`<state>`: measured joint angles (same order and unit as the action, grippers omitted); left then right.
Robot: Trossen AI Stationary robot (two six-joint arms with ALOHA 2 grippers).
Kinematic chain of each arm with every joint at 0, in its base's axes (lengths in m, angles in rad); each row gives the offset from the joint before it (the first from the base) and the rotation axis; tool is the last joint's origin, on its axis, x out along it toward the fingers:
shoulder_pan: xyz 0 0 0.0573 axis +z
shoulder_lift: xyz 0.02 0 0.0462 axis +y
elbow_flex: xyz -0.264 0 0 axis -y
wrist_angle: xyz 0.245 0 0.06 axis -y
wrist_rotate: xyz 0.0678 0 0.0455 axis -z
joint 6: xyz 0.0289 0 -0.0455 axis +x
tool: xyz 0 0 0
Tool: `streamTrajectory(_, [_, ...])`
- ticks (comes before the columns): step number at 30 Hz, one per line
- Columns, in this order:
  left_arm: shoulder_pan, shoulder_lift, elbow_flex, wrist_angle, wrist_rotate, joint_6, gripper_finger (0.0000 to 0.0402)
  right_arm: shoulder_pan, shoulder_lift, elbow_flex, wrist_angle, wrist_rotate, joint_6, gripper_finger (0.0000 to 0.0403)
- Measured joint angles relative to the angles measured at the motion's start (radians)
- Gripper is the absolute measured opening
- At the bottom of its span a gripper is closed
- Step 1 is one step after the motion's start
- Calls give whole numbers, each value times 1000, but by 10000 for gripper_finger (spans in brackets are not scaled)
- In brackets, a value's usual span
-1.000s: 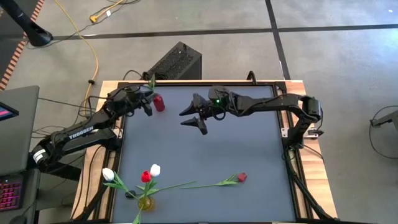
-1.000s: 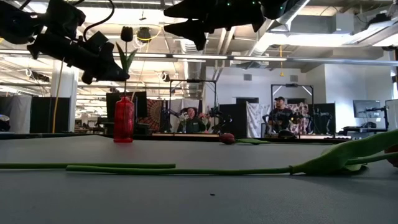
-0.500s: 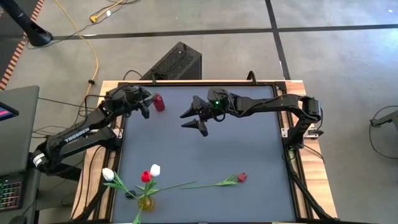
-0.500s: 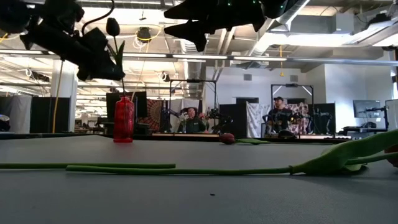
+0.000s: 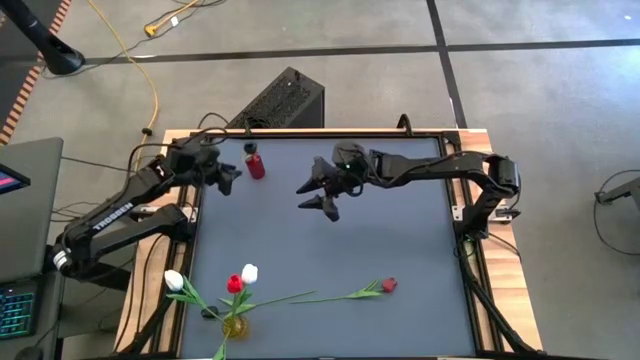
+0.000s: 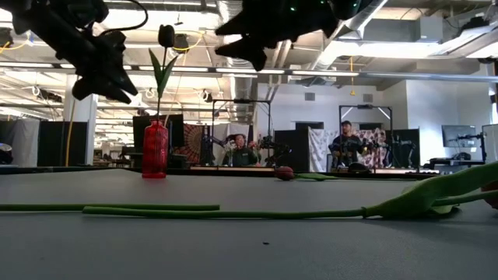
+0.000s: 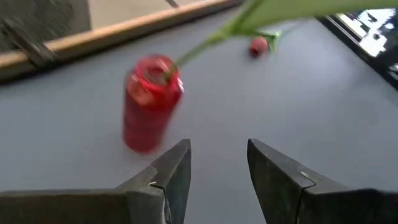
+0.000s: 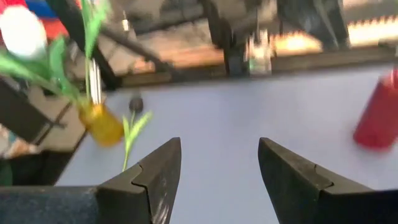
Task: Sort flowers into vase by color
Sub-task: Put the top dark red tulip into the red vase
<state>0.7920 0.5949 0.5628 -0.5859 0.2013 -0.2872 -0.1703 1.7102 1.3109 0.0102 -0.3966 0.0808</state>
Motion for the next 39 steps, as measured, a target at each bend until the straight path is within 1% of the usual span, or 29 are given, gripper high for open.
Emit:
streamTrajectory(3, [-28, 0, 2, -46, 47, -29, 146, 0, -22, 0, -115, 3, -27, 240])
streamTrajectory(6, [-85, 0, 2, -87, 55, -57, 145, -1, -48, 0, -273, 6, -55, 240])
streamTrajectory(8, [-133, 0, 2, -111, 47, -71, 143, -4, -65, 0, -394, 8, -65, 240])
streamTrajectory(12, [-235, -1, 2, -150, 18, -120, 139, -6, -80, 0, -575, 33, -63, 240])
streamTrajectory(16, [-339, -1, 2, -182, -25, -178, 137, 7, -80, 0, -671, 36, -34, 240])
streamTrajectory(22, [-515, 0, 2, -194, -49, -262, 137, 73, -80, 0, -744, 36, 30, 240])
streamTrajectory(27, [-675, 0, 2, -193, -140, -312, 137, 157, -80, 0, -771, 36, 101, 240])
streamTrajectory(33, [-837, 0, 2, -190, -190, -338, 137, 255, -80, 0, -773, 37, 172, 240])
streamTrajectory(39, [-959, 0, -5, -156, -195, -338, 137, 330, -80, 0, -816, 92, 339, 240])
